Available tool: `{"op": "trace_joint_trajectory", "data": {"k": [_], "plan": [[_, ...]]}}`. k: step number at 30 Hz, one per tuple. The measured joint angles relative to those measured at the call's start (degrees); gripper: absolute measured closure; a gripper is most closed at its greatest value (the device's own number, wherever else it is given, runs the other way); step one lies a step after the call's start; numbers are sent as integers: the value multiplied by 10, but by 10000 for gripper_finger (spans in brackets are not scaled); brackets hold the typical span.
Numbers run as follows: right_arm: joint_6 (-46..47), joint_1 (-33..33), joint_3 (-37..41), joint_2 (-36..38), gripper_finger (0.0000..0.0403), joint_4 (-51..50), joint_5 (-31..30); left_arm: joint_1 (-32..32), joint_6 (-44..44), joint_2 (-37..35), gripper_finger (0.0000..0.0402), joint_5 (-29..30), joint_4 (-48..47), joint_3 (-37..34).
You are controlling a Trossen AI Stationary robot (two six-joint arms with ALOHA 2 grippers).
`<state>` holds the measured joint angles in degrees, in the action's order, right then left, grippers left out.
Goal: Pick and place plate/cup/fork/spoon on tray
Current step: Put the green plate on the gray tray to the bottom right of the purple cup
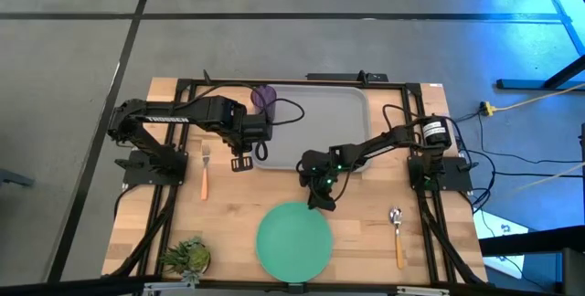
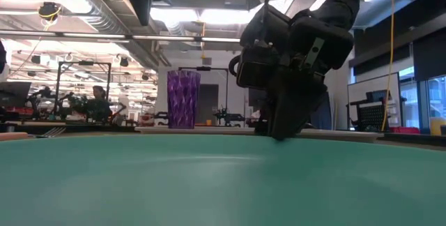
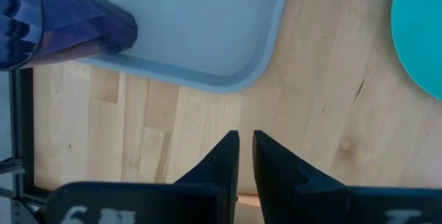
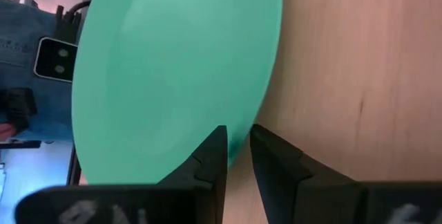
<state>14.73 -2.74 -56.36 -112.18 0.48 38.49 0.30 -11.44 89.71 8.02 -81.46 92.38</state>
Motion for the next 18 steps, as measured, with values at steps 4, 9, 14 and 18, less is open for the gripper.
{"op": "trace_joint_trajectory", "data": {"k": [4,9,14,18], "plan": [[0,0,0,0,332,3,-7,0,0,0,365,0,1,0],[2,0,0,-2,332,7,-23,0,0,0,365,0,1,0],[27,-3,-2,-14,332,24,-33,0,0,0,365,0,1,0],[30,-5,-2,-14,340,25,-39,0,1,0,365,0,1,0]]}}
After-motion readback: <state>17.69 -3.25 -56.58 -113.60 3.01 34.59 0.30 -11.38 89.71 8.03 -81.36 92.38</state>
